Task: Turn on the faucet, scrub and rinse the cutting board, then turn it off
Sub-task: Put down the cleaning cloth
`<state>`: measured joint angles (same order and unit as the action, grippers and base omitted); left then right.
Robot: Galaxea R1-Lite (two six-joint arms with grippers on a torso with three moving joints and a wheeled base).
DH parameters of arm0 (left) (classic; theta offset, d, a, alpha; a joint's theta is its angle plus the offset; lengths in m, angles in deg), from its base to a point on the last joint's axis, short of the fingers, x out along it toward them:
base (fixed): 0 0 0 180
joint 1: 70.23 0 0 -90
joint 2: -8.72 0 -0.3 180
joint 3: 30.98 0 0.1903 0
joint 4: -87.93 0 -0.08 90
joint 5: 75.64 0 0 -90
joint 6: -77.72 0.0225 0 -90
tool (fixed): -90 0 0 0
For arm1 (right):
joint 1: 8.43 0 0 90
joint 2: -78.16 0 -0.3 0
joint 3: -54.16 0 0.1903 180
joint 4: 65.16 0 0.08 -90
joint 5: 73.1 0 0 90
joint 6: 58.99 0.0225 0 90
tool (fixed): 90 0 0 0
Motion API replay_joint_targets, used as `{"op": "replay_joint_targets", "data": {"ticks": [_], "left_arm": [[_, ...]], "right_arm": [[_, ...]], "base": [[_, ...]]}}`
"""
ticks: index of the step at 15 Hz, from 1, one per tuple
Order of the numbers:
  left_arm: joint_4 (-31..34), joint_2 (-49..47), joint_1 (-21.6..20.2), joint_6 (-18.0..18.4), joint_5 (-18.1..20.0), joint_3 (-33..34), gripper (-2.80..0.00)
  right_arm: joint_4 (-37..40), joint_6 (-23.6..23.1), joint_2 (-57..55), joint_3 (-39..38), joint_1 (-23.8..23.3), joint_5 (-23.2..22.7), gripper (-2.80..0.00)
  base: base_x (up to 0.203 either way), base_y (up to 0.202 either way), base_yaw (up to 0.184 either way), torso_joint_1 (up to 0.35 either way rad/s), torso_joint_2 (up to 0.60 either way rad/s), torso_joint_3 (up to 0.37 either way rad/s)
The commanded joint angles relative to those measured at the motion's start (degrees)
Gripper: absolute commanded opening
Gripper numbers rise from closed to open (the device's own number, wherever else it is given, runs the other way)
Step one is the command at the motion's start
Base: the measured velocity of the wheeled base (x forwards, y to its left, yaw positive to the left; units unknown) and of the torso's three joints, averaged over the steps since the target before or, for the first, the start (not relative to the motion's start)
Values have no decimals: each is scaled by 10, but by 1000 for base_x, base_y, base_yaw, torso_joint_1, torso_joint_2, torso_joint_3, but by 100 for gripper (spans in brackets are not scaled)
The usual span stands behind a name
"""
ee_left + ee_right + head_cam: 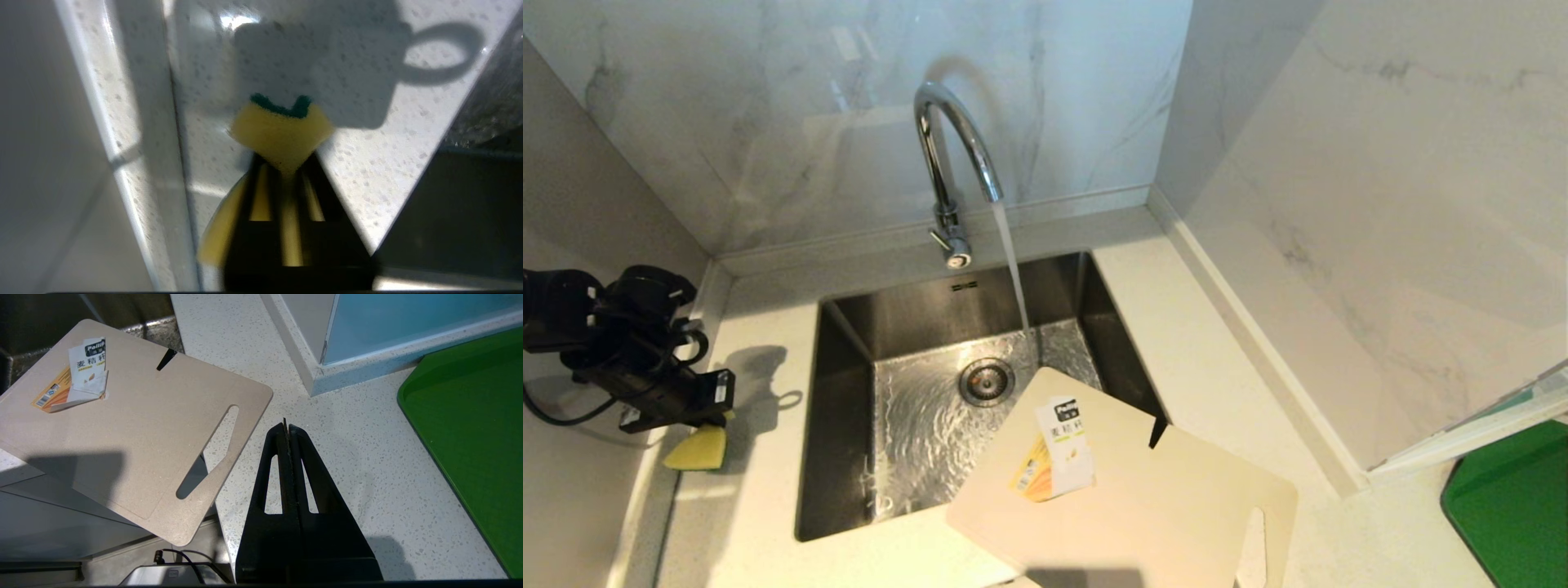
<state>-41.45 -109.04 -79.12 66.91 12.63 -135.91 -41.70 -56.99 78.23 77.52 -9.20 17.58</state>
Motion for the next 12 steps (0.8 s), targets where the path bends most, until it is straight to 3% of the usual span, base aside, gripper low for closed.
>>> {"op": "replay_joint_targets", "data": {"ticks": [1,9,12], "left_arm": [[2,-12,-5,5,0,-9,0],[6,4,-3,15,22,-21,0],[17,39,14,77,59,-33,0]], "right_arm": [[0,0,-1,-1,0,0,-280],[0,0,-1,-1,0,0,-280],[0,0,0,-1,0,0,-280]], "base": [[0,0,0,0,0,0],[0,0,0,0,0,0],[0,0,0,0,0,0]]}}
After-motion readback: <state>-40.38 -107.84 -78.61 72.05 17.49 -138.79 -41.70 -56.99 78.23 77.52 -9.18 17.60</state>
